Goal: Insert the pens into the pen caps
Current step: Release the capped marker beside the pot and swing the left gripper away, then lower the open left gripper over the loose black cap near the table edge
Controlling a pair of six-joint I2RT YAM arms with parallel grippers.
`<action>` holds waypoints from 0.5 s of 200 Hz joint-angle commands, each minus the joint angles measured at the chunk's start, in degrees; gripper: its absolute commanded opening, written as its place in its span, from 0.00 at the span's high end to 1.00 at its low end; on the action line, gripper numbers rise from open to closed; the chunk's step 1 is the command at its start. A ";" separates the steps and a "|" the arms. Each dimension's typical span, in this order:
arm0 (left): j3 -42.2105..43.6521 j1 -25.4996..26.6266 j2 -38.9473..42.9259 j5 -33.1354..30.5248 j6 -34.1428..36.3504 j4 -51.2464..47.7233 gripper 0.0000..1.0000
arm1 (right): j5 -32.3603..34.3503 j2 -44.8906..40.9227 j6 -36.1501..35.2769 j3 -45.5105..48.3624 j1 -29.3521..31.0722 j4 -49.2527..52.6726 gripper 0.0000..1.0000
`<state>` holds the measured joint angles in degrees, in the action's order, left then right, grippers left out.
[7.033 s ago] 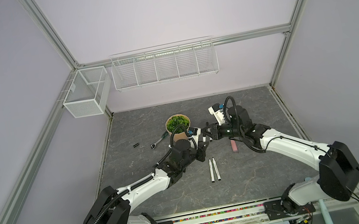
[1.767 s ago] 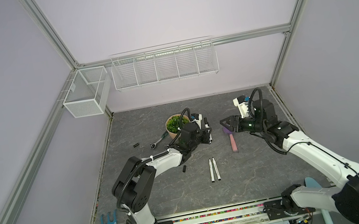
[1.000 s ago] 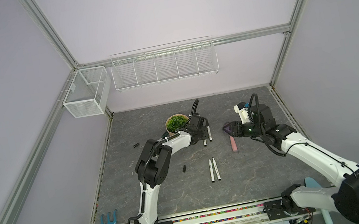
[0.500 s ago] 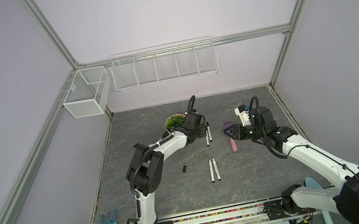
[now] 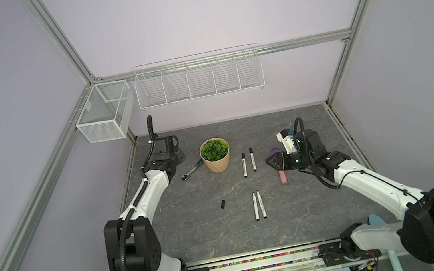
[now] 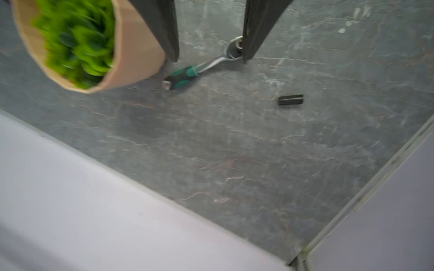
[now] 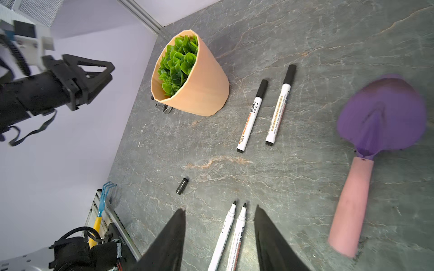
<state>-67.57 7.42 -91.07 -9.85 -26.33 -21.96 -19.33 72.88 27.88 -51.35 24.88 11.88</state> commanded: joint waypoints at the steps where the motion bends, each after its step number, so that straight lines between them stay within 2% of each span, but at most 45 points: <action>1: -5.16 -3.14 -7.46 1.81 -0.25 -7.47 0.53 | -0.48 1.54 -1.32 -1.55 1.33 -1.51 0.50; 39: -16.88 -7.76 -20.51 3.58 -1.76 -12.66 0.49 | -0.46 4.41 -1.68 -2.59 3.25 -1.29 0.50; 71: -22.88 -9.78 -25.48 1.96 -2.49 -16.18 0.44 | -0.16 5.94 -1.77 -2.48 4.15 -1.42 0.50; 100: -24.89 -10.10 -27.39 0.50 -2.47 -18.51 0.42 | -0.17 6.85 -2.00 -2.17 4.32 -1.76 0.50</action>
<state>-90.17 -2.79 -117.01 -7.86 -27.83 -35.94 -19.33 79.05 26.96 -52.53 28.80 11.73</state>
